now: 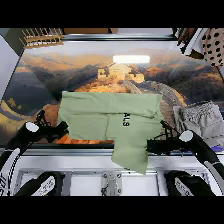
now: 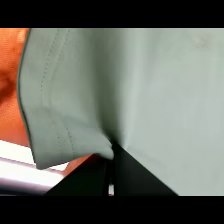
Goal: Fold the clothes and pants, and hang the long-sleeved shirts on hangers.
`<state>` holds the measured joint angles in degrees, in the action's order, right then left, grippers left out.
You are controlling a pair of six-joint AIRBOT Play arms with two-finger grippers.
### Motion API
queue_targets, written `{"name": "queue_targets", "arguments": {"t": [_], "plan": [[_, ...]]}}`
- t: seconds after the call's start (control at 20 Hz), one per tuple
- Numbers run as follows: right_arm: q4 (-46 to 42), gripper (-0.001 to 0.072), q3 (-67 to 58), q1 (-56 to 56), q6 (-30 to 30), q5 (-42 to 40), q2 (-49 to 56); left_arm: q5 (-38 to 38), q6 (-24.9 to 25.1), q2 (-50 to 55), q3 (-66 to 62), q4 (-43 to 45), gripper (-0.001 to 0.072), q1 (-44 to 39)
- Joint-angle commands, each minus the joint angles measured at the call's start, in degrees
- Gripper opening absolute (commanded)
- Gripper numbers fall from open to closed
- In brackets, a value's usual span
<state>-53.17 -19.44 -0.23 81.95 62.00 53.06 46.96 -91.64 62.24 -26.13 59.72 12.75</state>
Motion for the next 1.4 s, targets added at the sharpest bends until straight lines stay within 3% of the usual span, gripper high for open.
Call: {"name": "queue_targets", "arguments": {"t": [0.0, 0.25, 0.5, 0.85, 1.05, 1.35], "plan": [[-5.0, 0.0011, -4.2, -0.1, 0.2, 4.4, -3.4, 5.0, 0.3, -4.8, 0.0, 5.4, 0.0005, 0.0], [-16.8, 0.0010, -12.5, -5.6, 0.8, 18.9, -7.5, 24.8, 0.2, -19.3, -0.1, 11.8, 0.0005, 0.0], [-18.1, 0.0009, -23.3, -7.5, 0.8, 18.0, -4.6, 27.1, -0.9, -24.2, -6.0, 11.8, 0.0005, 0.0], [-11.2, 0.0009, -39.0, -7.2, 0.3, 3.5, 11.6, 20.3, 1.4, -0.2, -22.9, 11.7, 0.0005, 0.0], [-11.1, 0.0009, -47.0, -3.5, 0.3, -4.1, 23.2, 20.1, 2.5, 15.2, -33.5, 10.6, 0.0005, 0.0], [-10.4, 0.0011, -51.2, 0.6, 0.4, -19.4, 33.3, 19.4, 2.5, 29.2, -46.3, 10.6, 0.0005, -0.3]]}}
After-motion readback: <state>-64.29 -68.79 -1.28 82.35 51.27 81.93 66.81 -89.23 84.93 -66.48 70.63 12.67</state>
